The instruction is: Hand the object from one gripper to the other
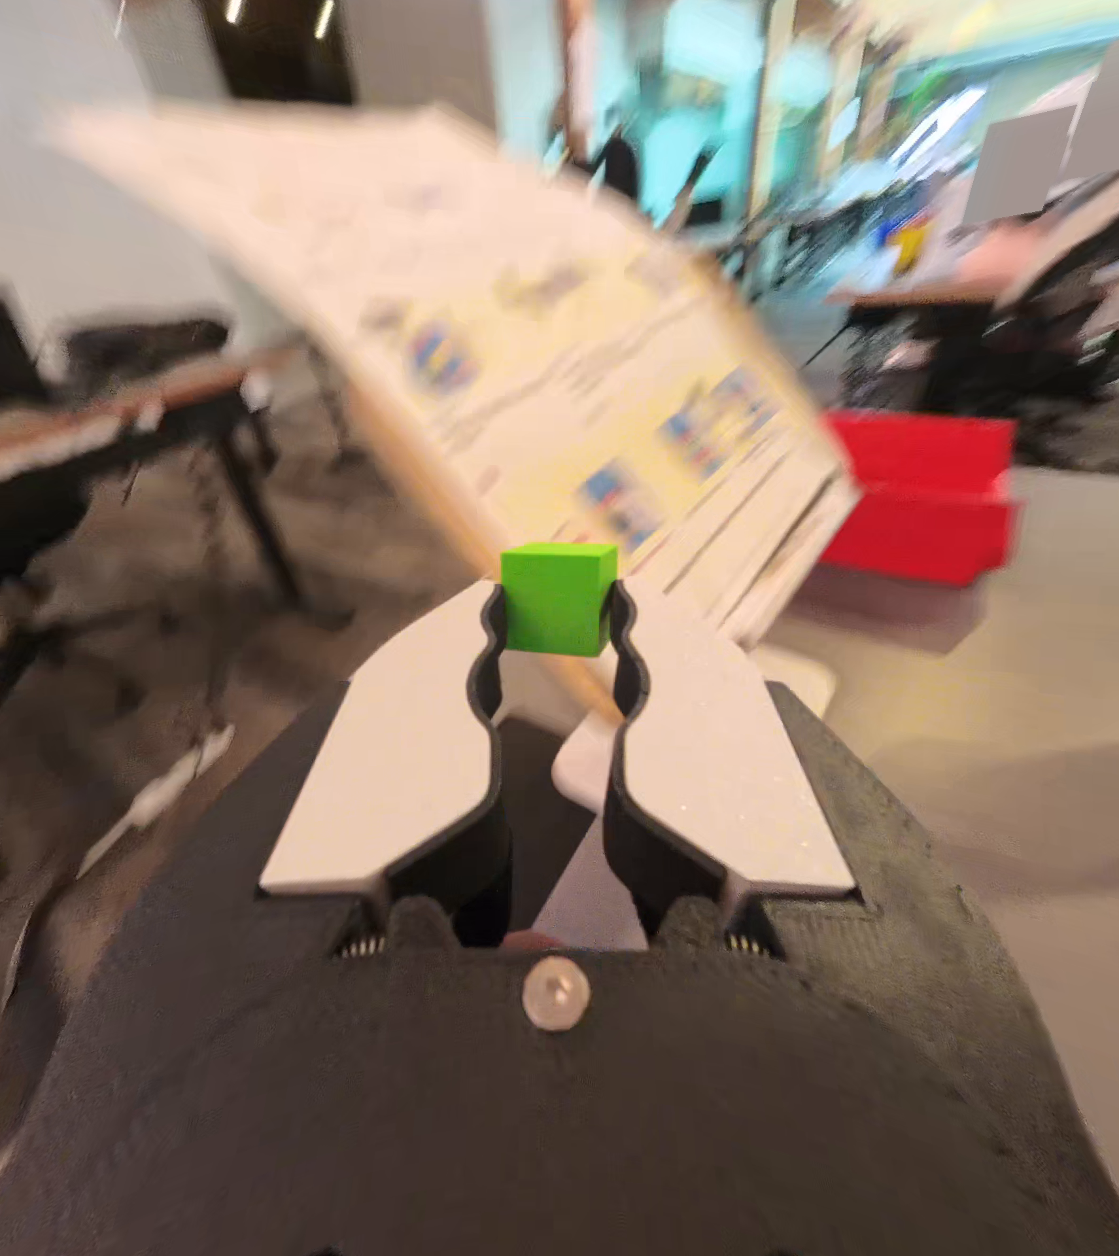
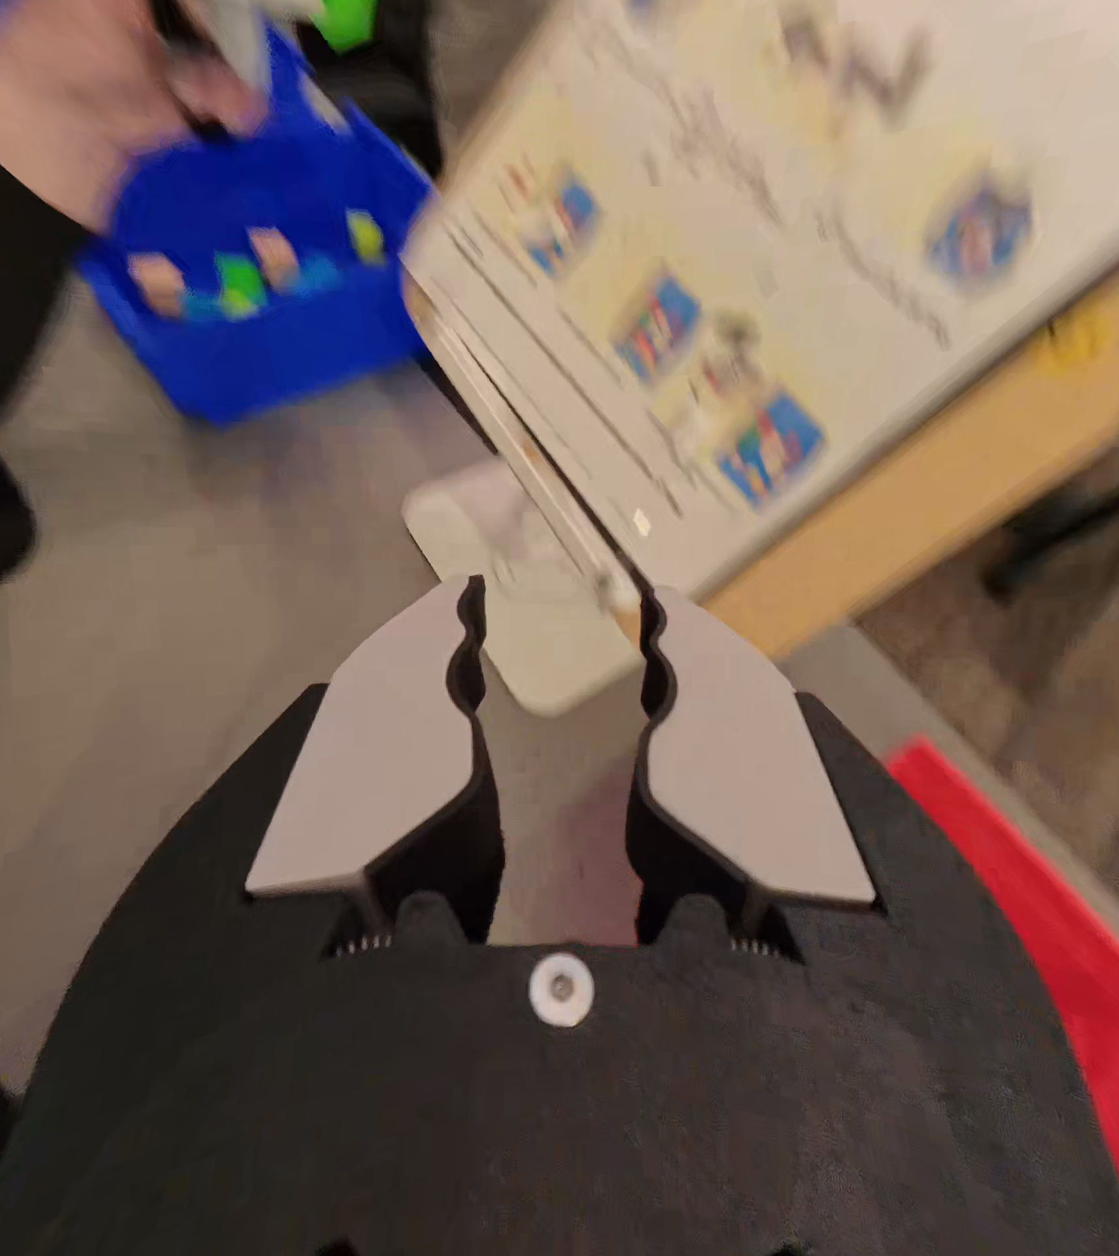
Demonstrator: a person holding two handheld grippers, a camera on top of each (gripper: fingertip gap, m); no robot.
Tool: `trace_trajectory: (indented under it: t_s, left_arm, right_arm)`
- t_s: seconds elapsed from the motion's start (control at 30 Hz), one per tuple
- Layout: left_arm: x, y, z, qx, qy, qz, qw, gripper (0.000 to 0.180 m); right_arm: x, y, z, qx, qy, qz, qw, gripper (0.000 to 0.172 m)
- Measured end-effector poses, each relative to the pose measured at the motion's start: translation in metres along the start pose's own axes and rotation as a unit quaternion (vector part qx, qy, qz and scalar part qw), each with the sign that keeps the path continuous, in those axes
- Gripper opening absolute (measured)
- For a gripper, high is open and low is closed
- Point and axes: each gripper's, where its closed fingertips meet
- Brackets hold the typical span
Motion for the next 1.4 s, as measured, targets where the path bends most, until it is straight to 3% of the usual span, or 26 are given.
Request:
trace_trajectory:
  t_s: [0.13, 0.23, 0.37, 0.57, 0.67, 1.17, 1.3, 1.4]
  left_arm:
    - [0.015, 0.087, -0.065, 0.007, 0.121, 0.122, 0.985, 0.029]
    - [0.028, 0.131, -0.079, 0.003, 0.147, 0.172, 0.974, 0.029]
    - [0.038, 0.167, -0.086, -0.018, 0.162, 0.222, 0.961, 0.029]
    - [0.042, 0.184, -0.089, -0.036, 0.177, 0.249, 0.951, 0.029]
    - [0.044, 0.188, -0.088, -0.032, 0.175, 0.252, 0.951, 0.029]
    - [0.040, 0.191, -0.095, -0.056, 0.203, 0.263, 0.942, 0.027]
    - [0.037, 0.180, -0.096, -0.053, 0.204, 0.246, 0.946, 0.026]
    - [0.033, 0.169, -0.097, -0.055, 0.207, 0.232, 0.949, 0.023]
  right_arm:
    - [0.025, -0.057, -0.080, -0.067, 0.154, -0.068, 0.983, 0.046]
    - [0.045, -0.083, -0.114, -0.070, 0.221, -0.113, 0.966, 0.044]
    - [0.061, -0.092, -0.134, -0.050, 0.273, -0.142, 0.950, 0.044]
    - [0.073, -0.094, -0.132, -0.027, 0.281, -0.181, 0.942, 0.039]
    - [0.071, -0.094, -0.132, -0.026, 0.285, -0.186, 0.940, 0.025]
    - [0.040, -0.084, -0.135, -0.004, 0.311, -0.190, 0.931, 0.024]
    - [0.002, -0.045, -0.117, -0.001, 0.279, -0.119, 0.953, 0.024]
    - [-0.035, 0.004, -0.074, 0.021, 0.196, -0.031, 0.980, 0.024]
Point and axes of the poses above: each gripper's, where its closed fingertips meet, x out along the fingers, z out of its underside, y = z × x across the jaws, and after that the axes turned 3 degrees about -z, right-handed
